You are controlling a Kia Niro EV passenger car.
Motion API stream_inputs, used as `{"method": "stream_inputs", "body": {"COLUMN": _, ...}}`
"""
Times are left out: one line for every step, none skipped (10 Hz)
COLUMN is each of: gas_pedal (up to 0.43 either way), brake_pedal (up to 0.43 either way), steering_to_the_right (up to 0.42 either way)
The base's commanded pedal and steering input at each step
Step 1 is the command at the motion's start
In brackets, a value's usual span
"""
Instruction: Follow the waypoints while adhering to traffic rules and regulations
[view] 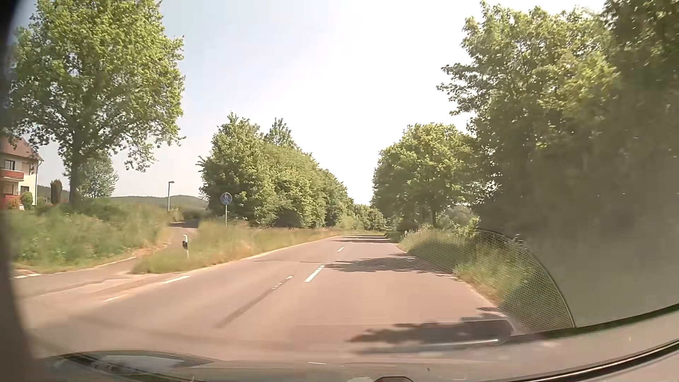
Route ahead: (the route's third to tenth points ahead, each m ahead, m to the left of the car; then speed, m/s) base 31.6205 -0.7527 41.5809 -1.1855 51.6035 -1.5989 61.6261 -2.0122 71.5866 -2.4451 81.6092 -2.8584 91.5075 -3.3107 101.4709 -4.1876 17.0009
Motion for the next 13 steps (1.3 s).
{"method": "stream_inputs", "body": {"gas_pedal": 0.177, "brake_pedal": 0.000, "steering_to_the_right": -0.004}}
{"method": "stream_inputs", "body": {"gas_pedal": 0.177, "brake_pedal": 0.000, "steering_to_the_right": -0.001}}
{"method": "stream_inputs", "body": {"gas_pedal": 0.177, "brake_pedal": 0.000, "steering_to_the_right": 0.002}}
{"method": "stream_inputs", "body": {"gas_pedal": 0.177, "brake_pedal": 0.000, "steering_to_the_right": 0.005}}
{"method": "stream_inputs", "body": {"gas_pedal": 0.177, "brake_pedal": 0.000, "steering_to_the_right": 0.005}}
{"method": "stream_inputs", "body": {"gas_pedal": 0.177, "brake_pedal": 0.000, "steering_to_the_right": 0.005}}
{"method": "stream_inputs", "body": {"gas_pedal": 0.177, "brake_pedal": 0.000, "steering_to_the_right": 0.005}}
{"method": "stream_inputs", "body": {"gas_pedal": 0.177, "brake_pedal": 0.000, "steering_to_the_right": 0.005}}
{"method": "stream_inputs", "body": {"gas_pedal": 0.177, "brake_pedal": 0.000, "steering_to_the_right": 0.004}}
{"method": "stream_inputs", "body": {"gas_pedal": 0.169, "brake_pedal": 0.000, "steering_to_the_right": 0.003}}
{"method": "stream_inputs", "body": {"gas_pedal": 0.169, "brake_pedal": 0.000, "steering_to_the_right": 0.004}}
{"method": "stream_inputs", "body": {"gas_pedal": 0.169, "brake_pedal": 0.000, "steering_to_the_right": 0.003}}
{"method": "stream_inputs", "body": {"gas_pedal": 0.169, "brake_pedal": 0.000, "steering_to_the_right": 0.003}}
